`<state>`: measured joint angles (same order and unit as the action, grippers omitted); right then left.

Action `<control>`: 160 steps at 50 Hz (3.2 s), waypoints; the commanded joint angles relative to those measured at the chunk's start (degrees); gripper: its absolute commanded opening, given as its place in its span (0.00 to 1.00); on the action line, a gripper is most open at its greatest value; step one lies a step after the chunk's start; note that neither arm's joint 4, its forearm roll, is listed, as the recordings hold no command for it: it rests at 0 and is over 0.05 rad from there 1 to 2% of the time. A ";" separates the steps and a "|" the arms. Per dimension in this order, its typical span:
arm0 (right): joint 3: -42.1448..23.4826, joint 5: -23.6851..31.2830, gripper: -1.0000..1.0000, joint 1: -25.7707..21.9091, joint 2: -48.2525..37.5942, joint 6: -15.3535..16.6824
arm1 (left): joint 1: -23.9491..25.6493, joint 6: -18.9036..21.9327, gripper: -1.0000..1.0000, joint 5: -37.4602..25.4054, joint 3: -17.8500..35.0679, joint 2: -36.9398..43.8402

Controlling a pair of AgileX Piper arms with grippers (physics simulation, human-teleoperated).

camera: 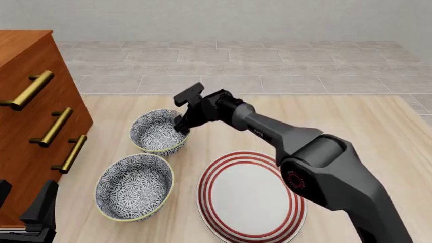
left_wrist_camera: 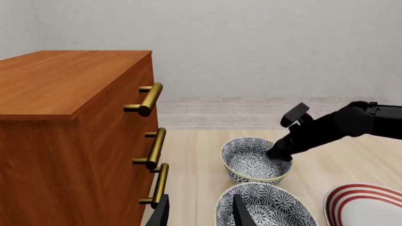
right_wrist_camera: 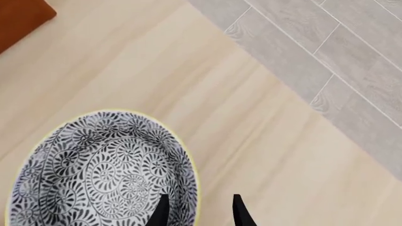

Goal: Pick up the bowl and put it in the front on the plate.

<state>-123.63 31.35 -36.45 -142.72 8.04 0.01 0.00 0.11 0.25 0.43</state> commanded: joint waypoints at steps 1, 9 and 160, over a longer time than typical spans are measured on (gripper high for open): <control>0.21 -0.30 1.00 -0.35 -0.80 -0.23 | 0.00 0.00 1.00 0.00 0.00 0.00; 0.48 -0.47 1.00 -0.80 -1.17 -0.23 | 0.00 0.00 1.00 0.00 0.00 0.00; 41.24 -11.35 0.00 8.64 41.76 -19.04 | 0.00 0.00 1.00 0.00 0.00 0.00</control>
<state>-89.43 22.21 -28.67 -107.21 -8.60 0.01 0.00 0.11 0.25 0.43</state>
